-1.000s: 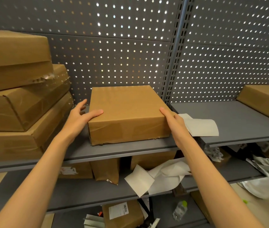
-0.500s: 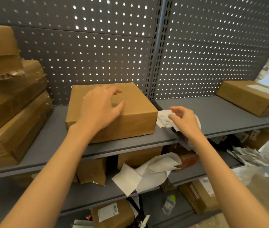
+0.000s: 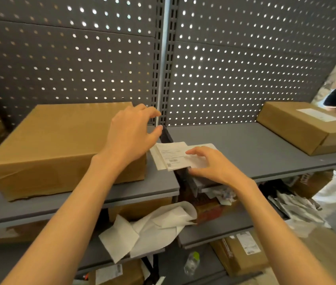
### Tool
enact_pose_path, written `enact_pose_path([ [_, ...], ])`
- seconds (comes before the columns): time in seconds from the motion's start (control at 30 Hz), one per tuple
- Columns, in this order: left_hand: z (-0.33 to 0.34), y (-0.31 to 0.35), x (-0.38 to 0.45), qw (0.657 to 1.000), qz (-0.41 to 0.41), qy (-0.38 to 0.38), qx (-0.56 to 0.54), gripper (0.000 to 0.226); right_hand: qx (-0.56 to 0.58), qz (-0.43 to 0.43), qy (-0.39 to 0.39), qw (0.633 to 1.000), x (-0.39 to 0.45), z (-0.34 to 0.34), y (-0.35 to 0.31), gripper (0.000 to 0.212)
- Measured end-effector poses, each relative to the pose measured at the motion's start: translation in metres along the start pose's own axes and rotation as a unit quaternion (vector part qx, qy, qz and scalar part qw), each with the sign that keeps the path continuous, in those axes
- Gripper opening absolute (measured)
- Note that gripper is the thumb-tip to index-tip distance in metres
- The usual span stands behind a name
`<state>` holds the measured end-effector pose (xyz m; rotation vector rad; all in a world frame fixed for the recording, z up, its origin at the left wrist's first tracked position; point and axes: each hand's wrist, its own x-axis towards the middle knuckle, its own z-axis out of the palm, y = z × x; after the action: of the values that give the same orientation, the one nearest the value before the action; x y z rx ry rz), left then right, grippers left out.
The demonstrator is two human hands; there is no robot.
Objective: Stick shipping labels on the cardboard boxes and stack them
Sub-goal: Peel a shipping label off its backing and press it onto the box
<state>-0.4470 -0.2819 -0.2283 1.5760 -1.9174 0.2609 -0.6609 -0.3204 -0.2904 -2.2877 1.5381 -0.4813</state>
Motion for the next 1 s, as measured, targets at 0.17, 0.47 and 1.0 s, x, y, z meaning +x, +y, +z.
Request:
enact_pose_path([
  [0.17,0.02,0.022,0.015,0.999,-0.027,-0.004,0.017,0.033,-0.012,-0.018,0.003,1.0,0.021,-0.013,0.027,0.038],
  [0.47,0.038,0.038,0.016,0.996,-0.077,-0.011,0.052,0.033,-0.058,-0.039,0.029,0.997,0.048,-0.018,0.043,0.034],
  [1.0,0.042,0.035,0.019,0.994,-0.071,-0.039,0.067,0.033,0.091,-0.057,-0.145,0.984,0.056,-0.022,0.054,0.055],
])
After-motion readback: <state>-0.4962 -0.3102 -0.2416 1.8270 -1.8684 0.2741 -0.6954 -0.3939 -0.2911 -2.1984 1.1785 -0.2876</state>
